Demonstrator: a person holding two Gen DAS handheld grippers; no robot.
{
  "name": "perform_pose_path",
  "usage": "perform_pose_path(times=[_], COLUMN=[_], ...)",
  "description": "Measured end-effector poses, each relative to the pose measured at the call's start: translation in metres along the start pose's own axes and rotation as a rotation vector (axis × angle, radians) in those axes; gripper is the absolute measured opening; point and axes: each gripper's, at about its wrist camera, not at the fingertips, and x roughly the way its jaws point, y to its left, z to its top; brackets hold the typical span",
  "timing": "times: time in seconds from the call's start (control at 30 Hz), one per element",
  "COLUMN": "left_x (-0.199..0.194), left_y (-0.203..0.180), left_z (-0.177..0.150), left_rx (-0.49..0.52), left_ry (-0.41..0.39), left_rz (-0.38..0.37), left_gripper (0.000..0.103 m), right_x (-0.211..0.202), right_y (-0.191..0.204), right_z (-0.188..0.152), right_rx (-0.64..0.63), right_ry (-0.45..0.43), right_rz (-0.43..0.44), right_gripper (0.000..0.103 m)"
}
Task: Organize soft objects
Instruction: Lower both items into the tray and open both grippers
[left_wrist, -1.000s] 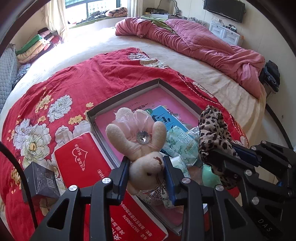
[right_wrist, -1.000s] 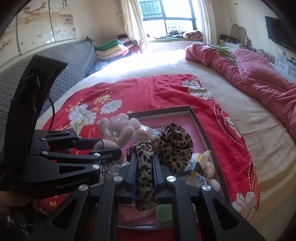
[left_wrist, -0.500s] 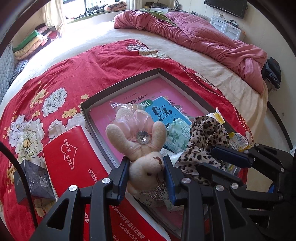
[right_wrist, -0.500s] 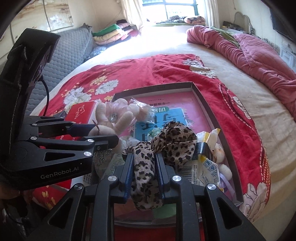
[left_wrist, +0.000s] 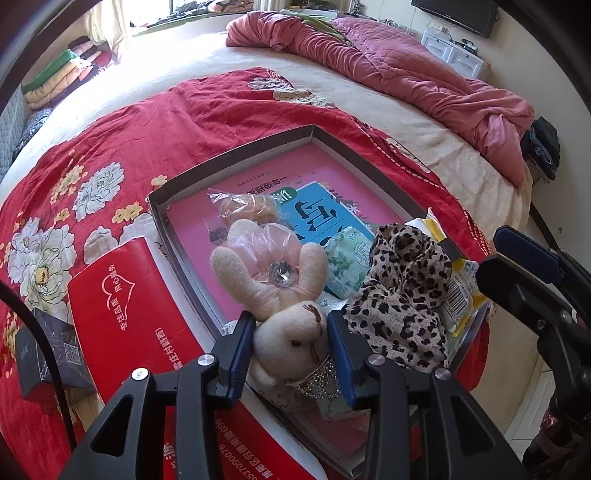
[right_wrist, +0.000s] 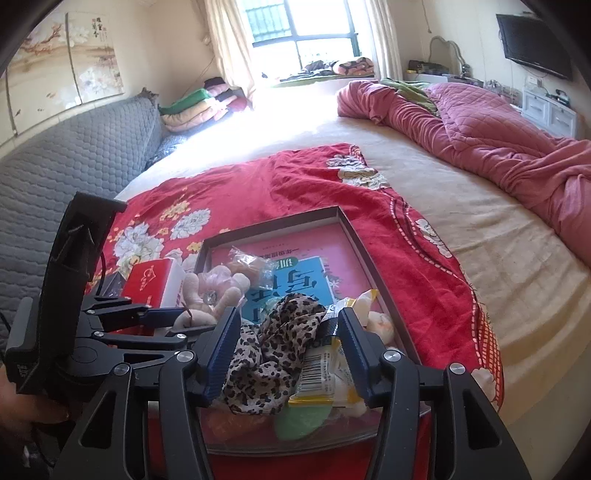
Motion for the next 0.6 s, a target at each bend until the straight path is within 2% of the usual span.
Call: perform_pose_path(times=[0.13,0.2,0.27,0.47,0.53,0.6], left_x=[-0.007,-0.012,-0.016,-0.029,-0.034,-0.038], left_y=[0.000,0.000,0.000,0.004,0.005,0.004], left_z=[-0.003,-0.004,-0.006,-0.010,-0.011,-0.012], left_rx=[0.005,0.010,0.011,0.002,0.002,0.005], left_ry=[-0.012,-0.022,-0.026,-0.047,-0.057,-0.063], left_rz=[-0.004,0.000,0.001,-0.013,-0.014,-0.006], left_gripper=[0.044,0.049,0.051,0.052,0.055,0.063], right_x=[-0.007,-0.011,-0.016,-0.028,-0.033,-0.037], right_y=[0.002,0.003,0.006,0.013,0.015,0.018], right_z=[0.004,0.005,0.006,0.011,0.012,0.014], right_rx=[-0.001,0.001,0.006,0.039,0.050,0.057], right_ry=[-0.011,-0.020,-0.034,-0.063,-0.071,-0.077], right_rz=[-0.027,-0.027,-0.036,-0.036,-0.029,-0.030], right_gripper=[0.059,0.066,0.067,0.072,0.073,0.073])
